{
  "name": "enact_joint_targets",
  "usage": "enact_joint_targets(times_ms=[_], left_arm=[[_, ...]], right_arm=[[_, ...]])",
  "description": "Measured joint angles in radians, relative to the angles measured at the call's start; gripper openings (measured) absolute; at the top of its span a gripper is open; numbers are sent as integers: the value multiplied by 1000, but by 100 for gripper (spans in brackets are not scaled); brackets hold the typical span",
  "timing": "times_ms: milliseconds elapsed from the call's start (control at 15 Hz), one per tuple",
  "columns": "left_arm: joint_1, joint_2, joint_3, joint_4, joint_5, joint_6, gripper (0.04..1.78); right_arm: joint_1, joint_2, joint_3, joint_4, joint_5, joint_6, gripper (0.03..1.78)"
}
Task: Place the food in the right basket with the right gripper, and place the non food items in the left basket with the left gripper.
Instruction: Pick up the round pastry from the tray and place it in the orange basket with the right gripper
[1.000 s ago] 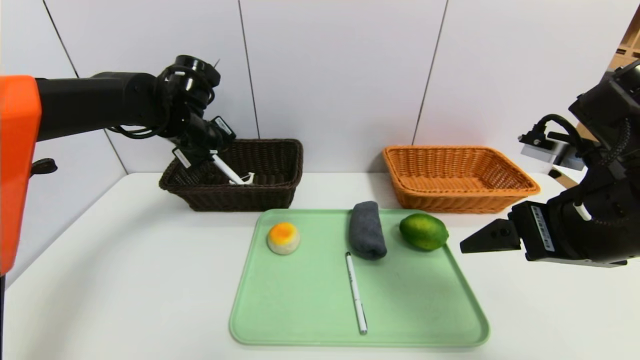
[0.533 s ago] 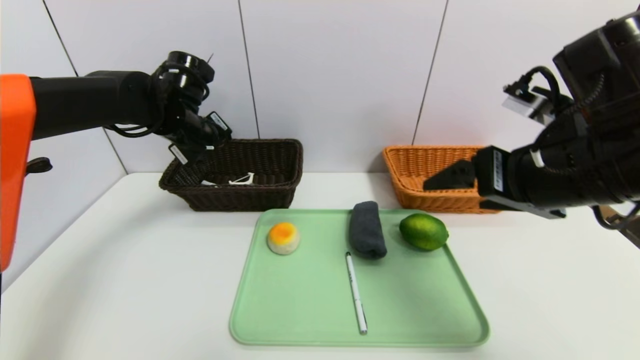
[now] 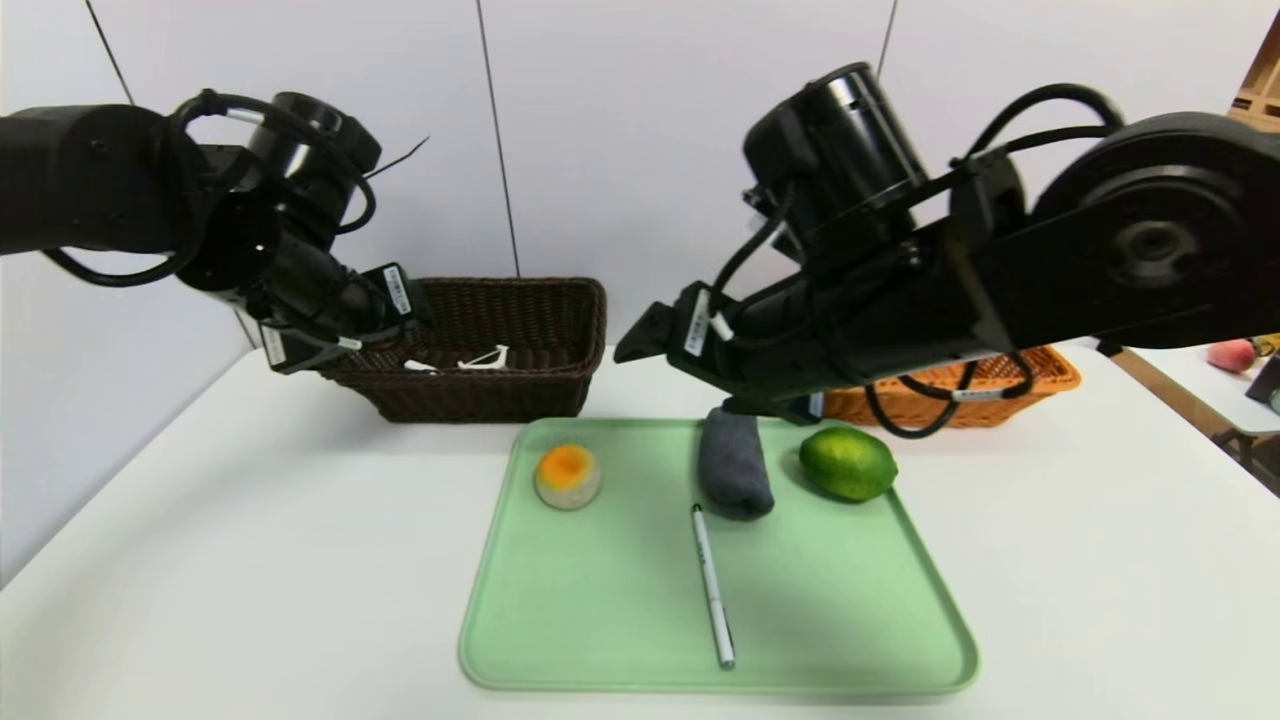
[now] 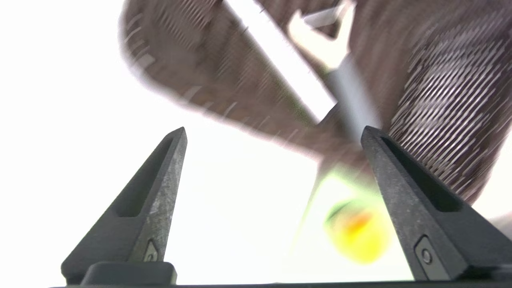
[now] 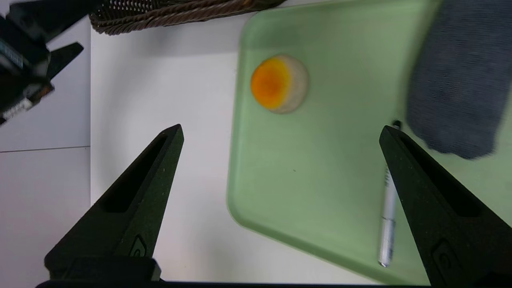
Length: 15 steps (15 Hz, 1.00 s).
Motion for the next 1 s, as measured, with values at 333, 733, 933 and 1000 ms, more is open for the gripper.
enact_joint_targets(times_ms=[333,733,933,1000], left_arm=[[0,-244,368,-142,54,237,162],[0,-420,572,-208,55,268,167],[0,-454,602,-217,53,266,167],[0,-460,609,-216,53,266,167]], right_arm=[[80,244,-204,20,-94,-26,169],[106,389,-235,-26,-137,-119,170],[111,412,-236,-88,-189,-196,170],[112,416,-236,-100,-197,-218,170]])
